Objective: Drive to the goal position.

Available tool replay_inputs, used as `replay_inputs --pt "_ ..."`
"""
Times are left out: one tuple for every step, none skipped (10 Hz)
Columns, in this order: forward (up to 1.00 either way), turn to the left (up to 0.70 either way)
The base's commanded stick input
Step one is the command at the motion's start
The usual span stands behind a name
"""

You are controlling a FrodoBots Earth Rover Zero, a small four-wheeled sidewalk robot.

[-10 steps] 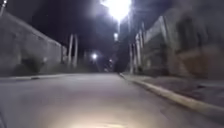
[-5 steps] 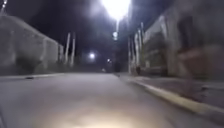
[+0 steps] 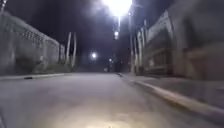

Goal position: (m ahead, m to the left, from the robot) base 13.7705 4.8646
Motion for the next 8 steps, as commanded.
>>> replay_inputs --pt "0.7 0.0" --pt "0.7 0.0" --pt "0.7 -0.21" --pt "0.7 -0.35" --pt "0.7 -0.35" --pt "0.7 -0.35" --pt "0.7 -0.35" --pt "0.7 -0.35"
